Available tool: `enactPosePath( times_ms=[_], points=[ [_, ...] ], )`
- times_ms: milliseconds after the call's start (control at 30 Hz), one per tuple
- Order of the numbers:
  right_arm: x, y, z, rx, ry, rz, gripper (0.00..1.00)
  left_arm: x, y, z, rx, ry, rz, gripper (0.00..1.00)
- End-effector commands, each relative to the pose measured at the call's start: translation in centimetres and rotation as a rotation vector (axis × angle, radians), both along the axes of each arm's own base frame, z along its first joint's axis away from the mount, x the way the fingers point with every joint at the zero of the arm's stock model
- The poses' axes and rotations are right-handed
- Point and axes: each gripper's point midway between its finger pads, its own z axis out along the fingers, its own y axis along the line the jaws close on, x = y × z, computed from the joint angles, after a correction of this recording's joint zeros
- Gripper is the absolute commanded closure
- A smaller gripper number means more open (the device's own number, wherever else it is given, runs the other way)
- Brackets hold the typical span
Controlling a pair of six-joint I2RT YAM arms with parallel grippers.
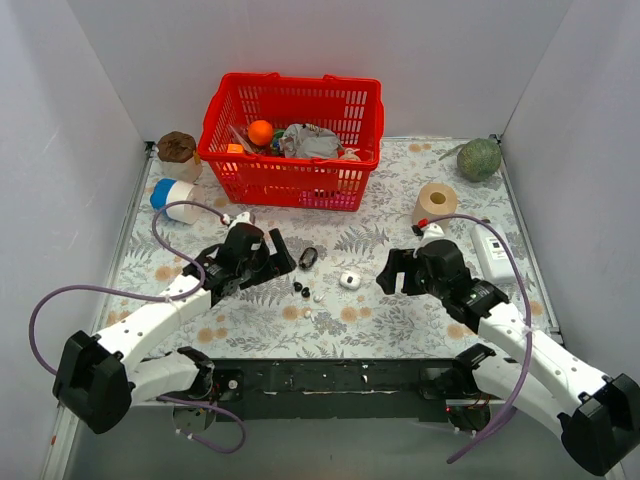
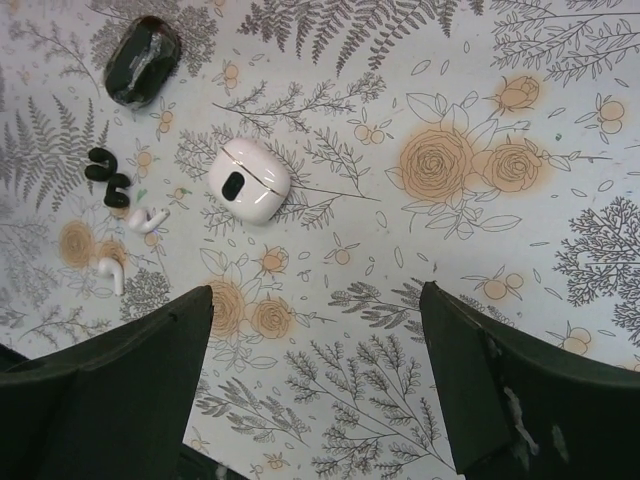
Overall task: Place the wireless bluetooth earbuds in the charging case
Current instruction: Pick up the charging case at the center of the board.
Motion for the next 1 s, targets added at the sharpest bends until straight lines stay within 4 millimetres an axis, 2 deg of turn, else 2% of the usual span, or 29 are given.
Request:
enactPosePath(
  times_ms=[0,67,100,133,167,200,233,267,300,333,367,433,467,500,533,567,600,700,733,800,833,967],
  points=[
    [0.4,0.3,3.0,0.093,-0.067,-0.041,0.1,-1.1,-4.7,4.3,-0.076,-0.158,-0.212,0.02],
    [0.7,-0.7,4.4,0.121,-0.107,-0.121,0.1,-2.6,-7.7,3.9,-0.064,-0.149,-0.313,0.02],
    [0.8,-0.7,5.3,0.139,-0.136,-0.121,0.09,-2.4,-9.1,5.1,-0.065,-0.175,-0.338,0.02],
    [0.7,-0.8,6.6,0.163,-0.173,-0.116,0.09,-3.6,-11.2,3.5,-0.017,-0.142,-0.41,0.02],
    [0.4,-0.8,7.2,0.153,-0.193,-0.085,0.09,-3.2,-11.8,3.3,0.038,-0.168,-0.411,0.02],
    [0.3,-0.6,8.9,0.169,-0.224,-0.069,0.09,-3.1,-13.0,3.6,0.064,-0.171,-0.431,0.02],
    [0.1,-0.6,9.4,0.163,-0.226,-0.051,0.09,-3.4,-13.9,3.3,0.087,-0.161,-0.455,0.02],
    [-0.6,-0.4,9.4,0.153,-0.204,-0.019,0.08,-2.9,-14.0,1.0,0.157,-0.118,-0.447,0.02],
    [-0.7,-0.4,9.8,0.142,-0.211,0.006,0.08,-2.9,-14.0,0.3,0.185,-0.097,-0.459,0.02],
    [-1.0,-0.2,10.4,0.147,-0.217,0.024,0.08,-2.5,-14.7,0.6,0.188,-0.107,-0.473,0.02],
    [-1.4,-0.1,10.3,0.146,-0.203,0.042,0.08,-2.4,-15.0,-0.5,0.209,-0.085,-0.485,0.02],
    [-1.7,-0.2,10.7,0.15,-0.21,0.05,0.09,-2.0,-15.6,-0.9,0.231,-0.089,-0.518,0.02],
    [-1.9,-0.3,10.8,0.15,-0.21,0.051,0.09,-1.5,-16.3,-0.3,0.227,-0.099,-0.524,0.02],
    [-2.1,-0.4,11.2,0.159,-0.222,0.052,0.08,-1.5,-16.4,-1.4,0.259,-0.072,-0.539,0.02],
    [-2.1,-0.4,11.2,0.162,-0.224,0.052,0.09,-1.3,-16.5,-1.7,0.282,-0.07,-0.551,0.02],
    [-2.3,-0.5,11.2,0.166,-0.227,0.054,0.09,-0.8,-17.0,-1.1,0.282,-0.083,-0.553,0.02],
    [-2.4,-0.5,11.4,0.17,-0.233,0.058,0.09,-0.7,-17.0,-1.9,0.303,-0.066,-0.562,0.02],
    [-2.5,-0.6,11.5,0.17,-0.235,0.06,0.09,-0.1,-17.8,-1.5,0.312,-0.081,-0.577,0.02],
    [-2.6,-0.6,11.5,0.17,-0.235,0.06,0.09,0.0,-17.9,-2.2,0.329,-0.072,-0.583,0.02],
    [-2.5,-0.6,11.4,0.166,-0.23,0.059,0.09,0.3,-18.4,-2.4,0.337,-0.071,-0.597,0.02],
    [-2.5,-0.6,11.4,0.166,-0.229,0.06,0.09,0.3,-18.4,-3.5,0.355,-0.05,-0.602,0.02],
    [-2.5,-0.5,11.3,0.163,-0.221,0.059,0.1,0.7,-18.4,-5.0,0.402,-0.017,-0.597,0.02]
  ],
)
